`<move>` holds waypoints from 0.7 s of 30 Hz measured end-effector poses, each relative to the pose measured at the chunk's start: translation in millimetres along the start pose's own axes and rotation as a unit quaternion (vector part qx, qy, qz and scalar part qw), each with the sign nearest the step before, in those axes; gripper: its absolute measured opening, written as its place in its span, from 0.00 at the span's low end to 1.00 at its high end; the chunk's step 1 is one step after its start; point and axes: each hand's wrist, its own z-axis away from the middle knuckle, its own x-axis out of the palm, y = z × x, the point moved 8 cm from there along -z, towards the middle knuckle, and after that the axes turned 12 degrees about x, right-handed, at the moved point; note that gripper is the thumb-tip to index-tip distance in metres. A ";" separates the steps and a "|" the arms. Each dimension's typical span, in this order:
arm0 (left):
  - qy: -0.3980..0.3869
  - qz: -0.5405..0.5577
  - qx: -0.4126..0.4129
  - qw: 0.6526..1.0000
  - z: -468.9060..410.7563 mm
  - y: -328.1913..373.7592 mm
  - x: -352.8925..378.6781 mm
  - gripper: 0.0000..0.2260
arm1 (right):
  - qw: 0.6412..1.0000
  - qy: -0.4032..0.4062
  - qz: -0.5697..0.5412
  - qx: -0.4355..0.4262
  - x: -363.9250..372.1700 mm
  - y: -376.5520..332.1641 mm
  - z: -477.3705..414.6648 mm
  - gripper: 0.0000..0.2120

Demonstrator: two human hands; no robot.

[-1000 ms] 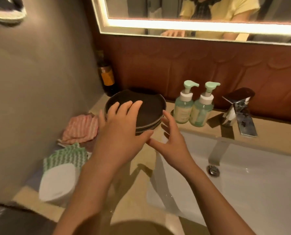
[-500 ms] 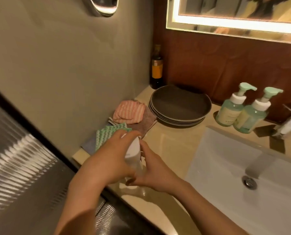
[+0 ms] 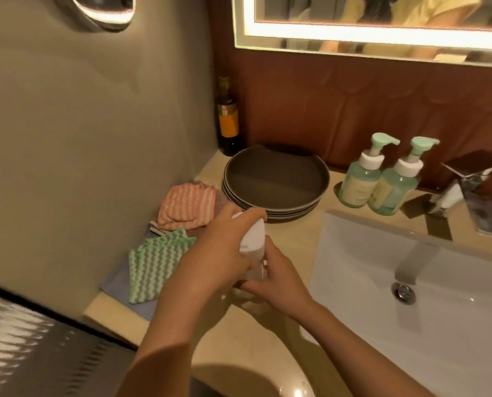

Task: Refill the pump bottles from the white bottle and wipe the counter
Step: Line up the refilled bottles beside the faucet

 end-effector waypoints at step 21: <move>-0.089 -0.044 0.052 0.994 -116.2 5.0 10.4 0.32 | 0.989 0.115 -0.059 0.077 -66.3 19.3 -60.9 0.47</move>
